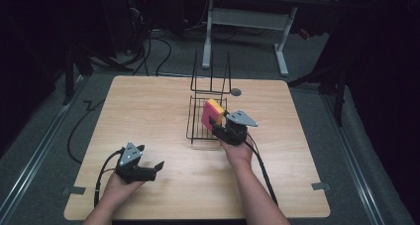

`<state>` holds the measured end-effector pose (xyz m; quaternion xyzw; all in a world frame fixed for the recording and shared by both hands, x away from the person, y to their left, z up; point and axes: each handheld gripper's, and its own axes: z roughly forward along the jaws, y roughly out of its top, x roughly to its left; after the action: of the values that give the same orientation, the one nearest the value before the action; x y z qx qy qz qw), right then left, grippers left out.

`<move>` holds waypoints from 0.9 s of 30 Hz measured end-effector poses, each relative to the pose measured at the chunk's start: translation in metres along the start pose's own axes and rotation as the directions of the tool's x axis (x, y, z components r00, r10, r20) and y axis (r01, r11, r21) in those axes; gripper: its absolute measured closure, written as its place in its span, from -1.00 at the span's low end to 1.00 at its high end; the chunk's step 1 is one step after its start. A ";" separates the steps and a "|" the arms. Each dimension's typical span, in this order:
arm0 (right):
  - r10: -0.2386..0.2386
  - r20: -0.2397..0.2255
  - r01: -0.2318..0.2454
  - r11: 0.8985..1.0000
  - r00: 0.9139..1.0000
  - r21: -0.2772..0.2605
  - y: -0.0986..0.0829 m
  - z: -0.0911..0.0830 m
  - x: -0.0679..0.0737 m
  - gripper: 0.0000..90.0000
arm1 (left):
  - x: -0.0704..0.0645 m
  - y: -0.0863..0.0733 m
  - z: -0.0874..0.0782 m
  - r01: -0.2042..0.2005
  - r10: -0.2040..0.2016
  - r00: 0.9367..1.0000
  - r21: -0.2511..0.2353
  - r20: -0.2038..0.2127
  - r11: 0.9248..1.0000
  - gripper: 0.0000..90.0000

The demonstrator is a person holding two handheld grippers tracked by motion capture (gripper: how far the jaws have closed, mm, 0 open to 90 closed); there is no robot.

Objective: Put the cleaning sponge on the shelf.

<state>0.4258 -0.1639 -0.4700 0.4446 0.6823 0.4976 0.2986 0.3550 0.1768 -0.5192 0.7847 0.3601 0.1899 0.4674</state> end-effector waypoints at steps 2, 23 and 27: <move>0.006 0.002 -0.006 1.000 1.000 0.003 0.000 -0.001 -0.001 -0.27 | 0.000 0.000 0.000 0.000 0.000 1.000 -0.001 0.000 1.000 -0.89; -0.003 -0.004 0.003 0.998 1.000 0.069 -0.057 -0.069 -0.031 -0.39 | -0.006 -0.001 0.006 -0.018 0.017 1.000 0.026 0.007 1.000 -0.89; -0.007 0.090 -0.003 0.994 0.996 0.106 -0.076 -0.094 -0.047 -0.49 | -0.007 -0.001 0.006 -0.018 0.017 1.000 0.028 0.010 0.999 -0.89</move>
<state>0.3425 -0.2535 -0.5122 0.4814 0.6940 0.4395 0.3056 0.3536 0.1679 -0.5223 0.7952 0.3536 0.1851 0.4564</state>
